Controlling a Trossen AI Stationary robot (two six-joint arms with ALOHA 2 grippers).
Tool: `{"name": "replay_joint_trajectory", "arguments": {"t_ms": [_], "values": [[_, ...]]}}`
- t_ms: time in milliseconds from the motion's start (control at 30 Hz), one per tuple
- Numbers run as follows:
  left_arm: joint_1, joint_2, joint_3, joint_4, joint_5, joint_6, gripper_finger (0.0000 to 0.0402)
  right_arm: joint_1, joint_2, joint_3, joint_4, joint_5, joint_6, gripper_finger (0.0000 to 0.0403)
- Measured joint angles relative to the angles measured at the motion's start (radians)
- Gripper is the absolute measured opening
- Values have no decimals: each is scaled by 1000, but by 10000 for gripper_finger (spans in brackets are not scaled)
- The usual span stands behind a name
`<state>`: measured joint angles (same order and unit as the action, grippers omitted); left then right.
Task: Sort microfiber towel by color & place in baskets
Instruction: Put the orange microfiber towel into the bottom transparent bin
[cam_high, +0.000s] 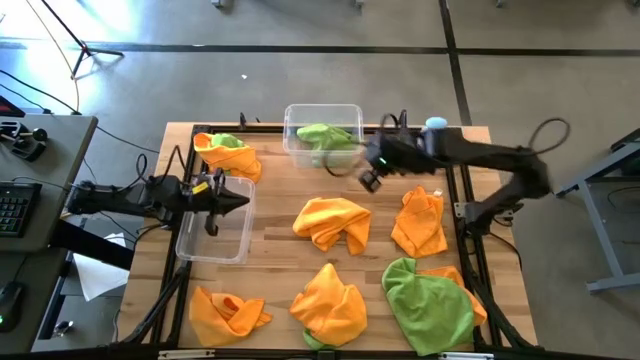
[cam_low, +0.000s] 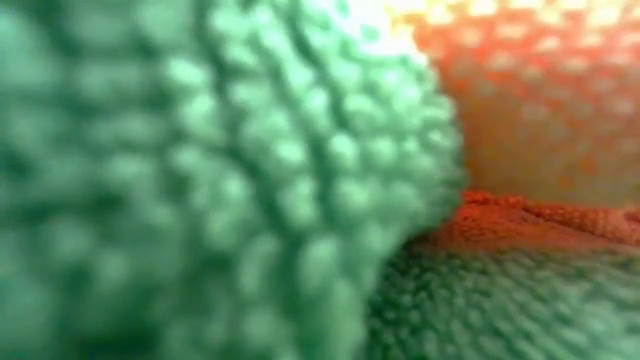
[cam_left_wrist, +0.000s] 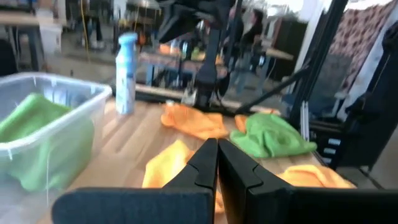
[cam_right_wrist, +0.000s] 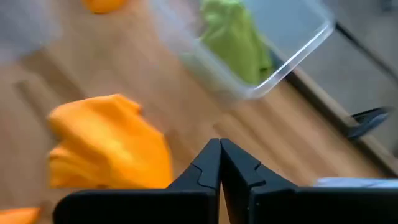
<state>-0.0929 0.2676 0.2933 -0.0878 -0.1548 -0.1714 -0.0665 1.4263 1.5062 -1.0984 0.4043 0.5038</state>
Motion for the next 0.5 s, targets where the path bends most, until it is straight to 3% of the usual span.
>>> {"name": "replay_joint_trajectory", "arguments": {"t_ms": [300, 500], "values": [[0, 325, 280, -112, -73, -1, 0, 244, -476, -511, 406, -15, 132, 1], [0, 515, 458, -214, -120, -5, 0, 387, -674, -761, 679, -31, 79, 2]]}}
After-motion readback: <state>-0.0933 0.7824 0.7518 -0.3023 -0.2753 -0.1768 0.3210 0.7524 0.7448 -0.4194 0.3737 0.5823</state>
